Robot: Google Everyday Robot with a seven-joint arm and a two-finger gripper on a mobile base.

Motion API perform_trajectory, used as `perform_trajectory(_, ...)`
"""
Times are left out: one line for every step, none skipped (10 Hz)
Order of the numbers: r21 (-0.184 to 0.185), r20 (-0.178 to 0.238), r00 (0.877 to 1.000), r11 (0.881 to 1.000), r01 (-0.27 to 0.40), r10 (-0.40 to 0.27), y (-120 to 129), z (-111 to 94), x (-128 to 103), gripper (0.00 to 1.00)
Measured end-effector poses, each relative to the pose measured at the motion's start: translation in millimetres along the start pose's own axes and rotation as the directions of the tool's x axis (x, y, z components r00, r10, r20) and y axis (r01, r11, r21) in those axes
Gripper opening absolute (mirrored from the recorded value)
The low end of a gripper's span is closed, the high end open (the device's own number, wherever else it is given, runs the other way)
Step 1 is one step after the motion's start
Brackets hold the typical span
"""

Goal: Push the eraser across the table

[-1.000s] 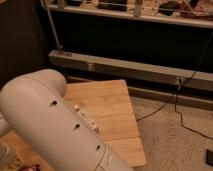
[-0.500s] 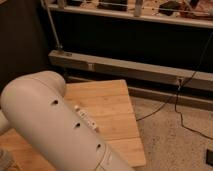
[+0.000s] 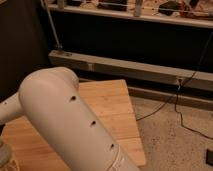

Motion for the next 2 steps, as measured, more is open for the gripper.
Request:
perform_trajectory(-0.007, 0.089, 0.993, 0.997, -0.082, 0.082, -16, -19, -18, 0.00)
perform_trajectory(-0.011, 0.167, 0.974, 0.988, -0.151, 0.151, -32, -33, -32, 0.03)
